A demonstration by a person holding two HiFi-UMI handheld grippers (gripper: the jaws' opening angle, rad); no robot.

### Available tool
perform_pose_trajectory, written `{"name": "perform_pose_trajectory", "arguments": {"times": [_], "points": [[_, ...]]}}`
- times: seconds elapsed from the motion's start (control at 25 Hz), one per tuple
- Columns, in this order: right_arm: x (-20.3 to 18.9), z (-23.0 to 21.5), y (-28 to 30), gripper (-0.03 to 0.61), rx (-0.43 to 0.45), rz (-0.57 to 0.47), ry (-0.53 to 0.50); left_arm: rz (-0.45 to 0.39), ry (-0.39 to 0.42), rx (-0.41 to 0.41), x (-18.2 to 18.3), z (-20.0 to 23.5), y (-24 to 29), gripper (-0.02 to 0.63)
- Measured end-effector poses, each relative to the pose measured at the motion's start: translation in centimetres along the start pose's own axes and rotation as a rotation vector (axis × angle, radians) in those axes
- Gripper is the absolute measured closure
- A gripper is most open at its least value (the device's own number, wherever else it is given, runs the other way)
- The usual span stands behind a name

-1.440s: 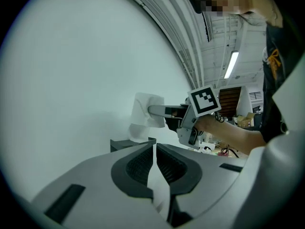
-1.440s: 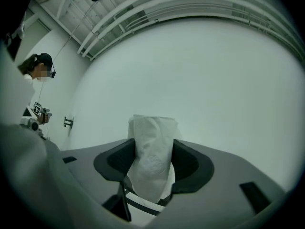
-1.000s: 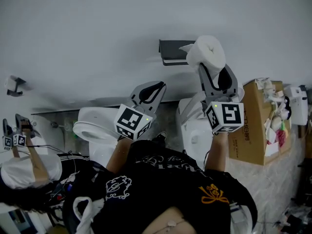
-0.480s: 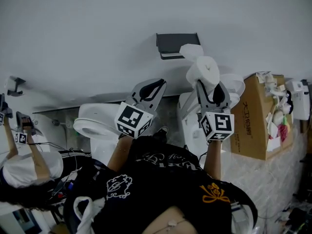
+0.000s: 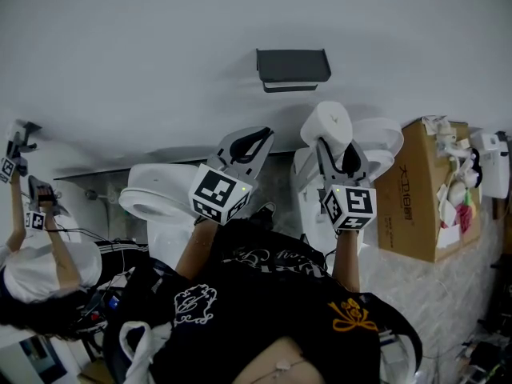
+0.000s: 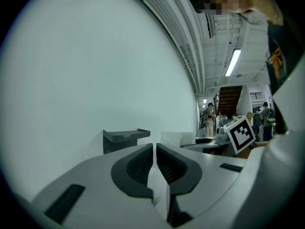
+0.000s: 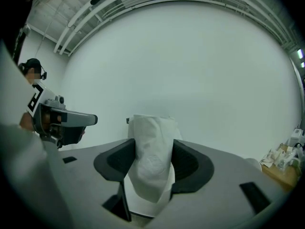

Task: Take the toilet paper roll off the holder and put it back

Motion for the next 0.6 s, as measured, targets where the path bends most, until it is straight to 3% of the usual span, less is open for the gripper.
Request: {"name": "perform_pose_trajectory", "arguments": {"times": [0.28, 0.6], "points": [[2.0, -0.9, -0.5, 0.333, 0.010, -0.037, -0.003, 0.004, 0.001, 0.012, 0.0, -0.1, -0.1, 0.578], [8.2, -2.4, 1.0, 0.333, 0.022, -0.163, -0.081, 0.008, -0.001, 0.016, -0.2, -0.1, -0.3, 0.578]]}}
Point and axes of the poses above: the fingertips, and each gripper's own axes: y forward along the fingers, z to its left, x out of its top, the point moved 1 cm from there along -y, backward along the fingers, and after that the axes turned 12 degrees about -y, right-handed, at the moved point
